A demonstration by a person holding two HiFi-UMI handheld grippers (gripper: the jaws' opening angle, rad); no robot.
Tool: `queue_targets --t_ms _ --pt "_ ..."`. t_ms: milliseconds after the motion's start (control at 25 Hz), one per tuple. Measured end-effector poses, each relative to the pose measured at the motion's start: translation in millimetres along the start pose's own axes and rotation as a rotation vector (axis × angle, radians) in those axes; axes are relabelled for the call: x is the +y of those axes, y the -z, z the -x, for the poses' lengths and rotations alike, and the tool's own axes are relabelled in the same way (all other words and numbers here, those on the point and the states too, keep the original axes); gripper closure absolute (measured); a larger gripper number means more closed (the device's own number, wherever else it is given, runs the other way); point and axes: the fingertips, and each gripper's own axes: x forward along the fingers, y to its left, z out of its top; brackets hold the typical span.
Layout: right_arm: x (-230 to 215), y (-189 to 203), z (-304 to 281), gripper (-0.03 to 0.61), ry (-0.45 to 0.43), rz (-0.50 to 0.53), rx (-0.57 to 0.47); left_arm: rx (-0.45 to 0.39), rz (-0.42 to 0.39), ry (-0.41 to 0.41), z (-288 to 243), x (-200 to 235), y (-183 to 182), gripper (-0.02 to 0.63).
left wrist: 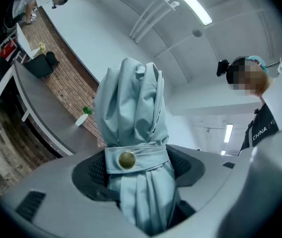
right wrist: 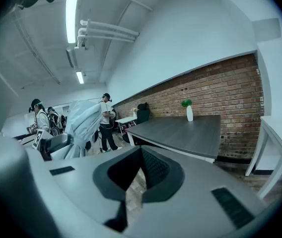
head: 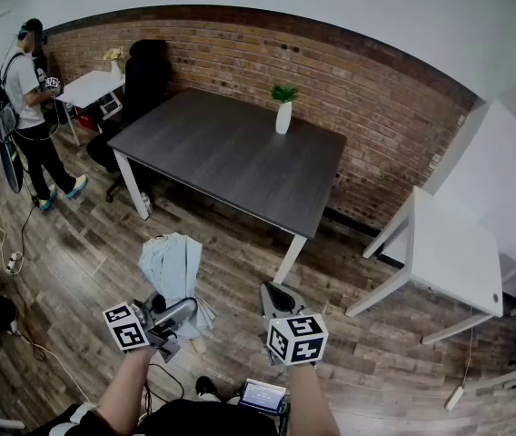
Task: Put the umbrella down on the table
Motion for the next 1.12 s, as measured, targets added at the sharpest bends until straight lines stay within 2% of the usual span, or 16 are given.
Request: queue_targets --t_ms 640,1120 --pt "-22 -2 3 0.571 -0.041 -0.014 -0.036 -0.024 -0.022 -0.011 -19 -4 9 0.322" --pt "-32 -3 3 0.571 -0.054 -0.037 -0.03 0.011 -0.031 -0.028 -29 -4 18 0.324"
